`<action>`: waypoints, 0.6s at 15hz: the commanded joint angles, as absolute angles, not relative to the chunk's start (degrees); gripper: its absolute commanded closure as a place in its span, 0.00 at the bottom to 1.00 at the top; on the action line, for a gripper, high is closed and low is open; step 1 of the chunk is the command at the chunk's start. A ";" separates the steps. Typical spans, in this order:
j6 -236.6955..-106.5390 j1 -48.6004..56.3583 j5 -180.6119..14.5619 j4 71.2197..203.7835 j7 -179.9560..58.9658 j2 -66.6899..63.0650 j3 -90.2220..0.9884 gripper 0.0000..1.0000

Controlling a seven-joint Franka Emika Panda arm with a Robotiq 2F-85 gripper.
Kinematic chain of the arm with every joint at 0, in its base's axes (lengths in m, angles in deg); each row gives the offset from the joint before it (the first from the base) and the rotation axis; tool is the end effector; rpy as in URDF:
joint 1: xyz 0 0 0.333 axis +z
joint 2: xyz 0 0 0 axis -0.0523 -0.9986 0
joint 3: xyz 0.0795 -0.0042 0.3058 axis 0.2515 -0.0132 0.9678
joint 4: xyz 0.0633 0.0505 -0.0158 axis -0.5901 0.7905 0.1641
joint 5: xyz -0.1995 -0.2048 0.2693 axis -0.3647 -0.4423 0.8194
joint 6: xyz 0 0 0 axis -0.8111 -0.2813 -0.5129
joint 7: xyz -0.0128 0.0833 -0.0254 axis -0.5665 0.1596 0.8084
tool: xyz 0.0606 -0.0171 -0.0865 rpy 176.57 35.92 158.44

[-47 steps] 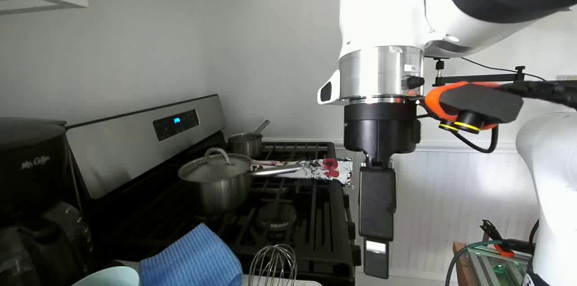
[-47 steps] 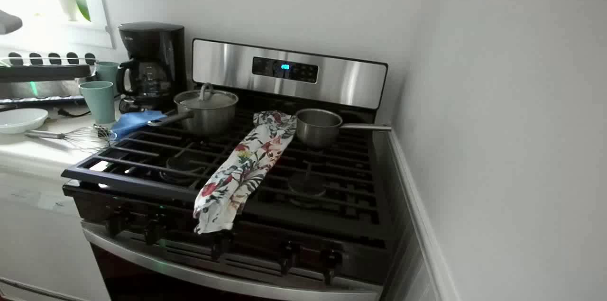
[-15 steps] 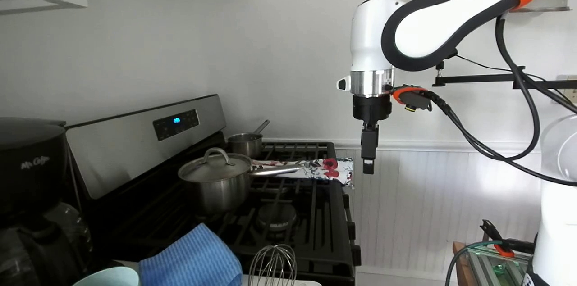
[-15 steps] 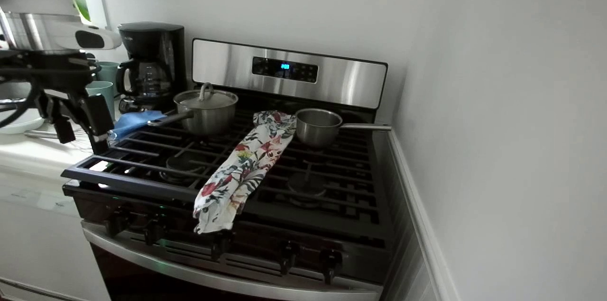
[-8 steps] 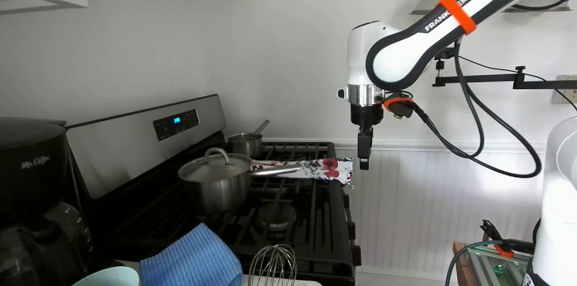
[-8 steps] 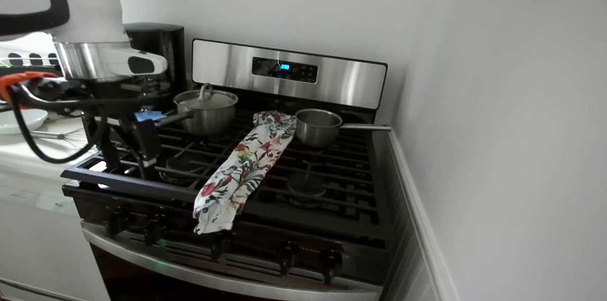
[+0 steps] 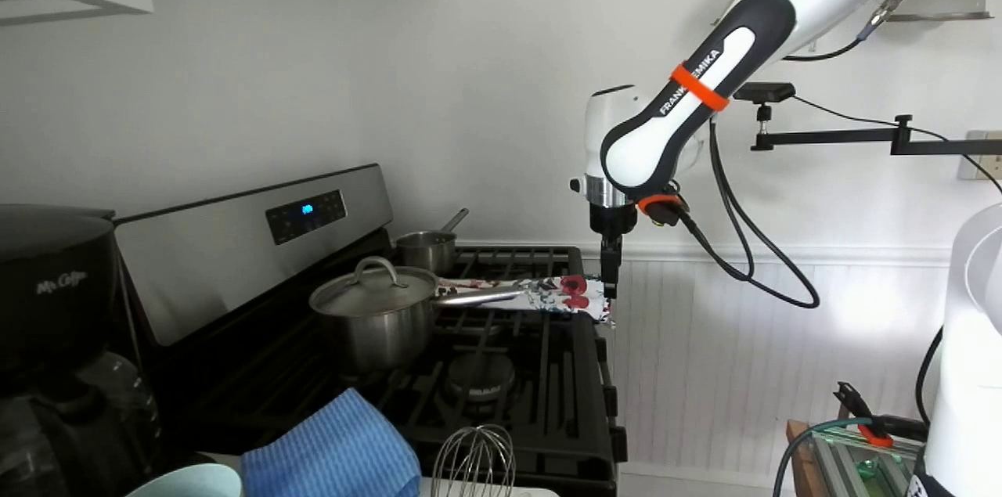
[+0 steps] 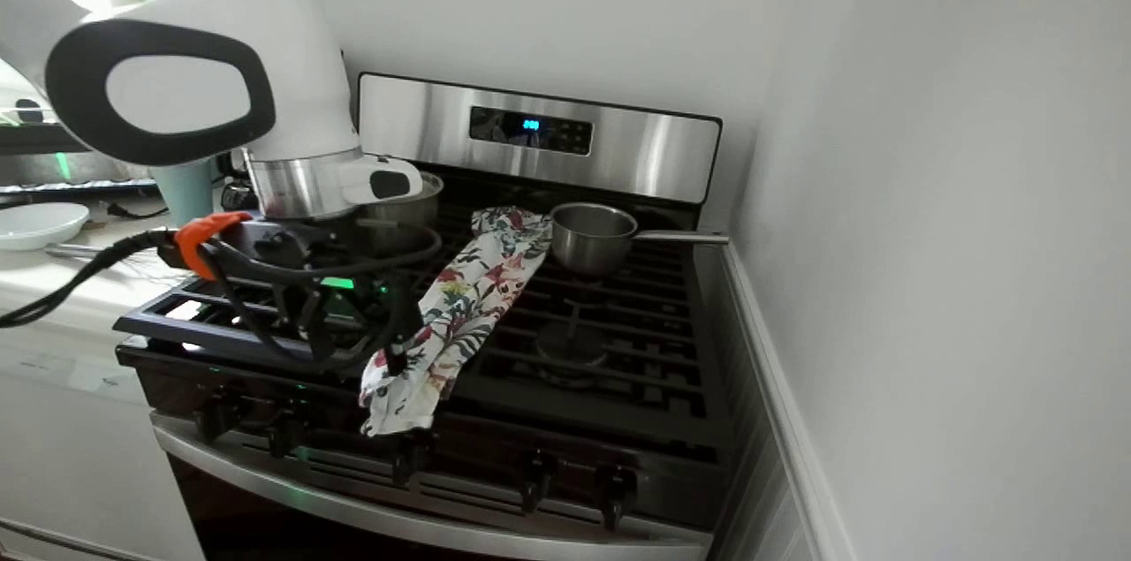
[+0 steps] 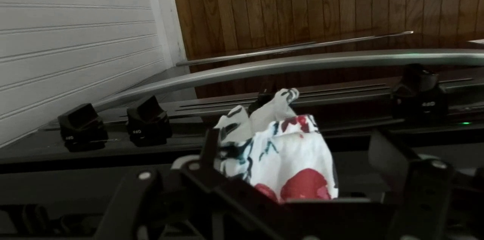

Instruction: Hang the floral cloth on the handle of the oven

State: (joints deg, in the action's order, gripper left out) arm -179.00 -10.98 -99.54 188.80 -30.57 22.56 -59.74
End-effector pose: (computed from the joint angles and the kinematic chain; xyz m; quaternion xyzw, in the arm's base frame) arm 0.3898 -0.2510 0.3389 0.9928 0.0613 0.0026 0.1024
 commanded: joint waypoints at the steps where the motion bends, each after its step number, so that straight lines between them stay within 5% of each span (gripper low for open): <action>1: -182.55 -11.95 -98.80 184.42 -26.92 15.59 -59.86 0.00; 8: -186.86 -12.76 -88.17 182.71 -16.80 8.78 -57.68 0.00; 9: -186.36 -13.01 -87.14 182.46 -15.24 8.42 -57.33 0.09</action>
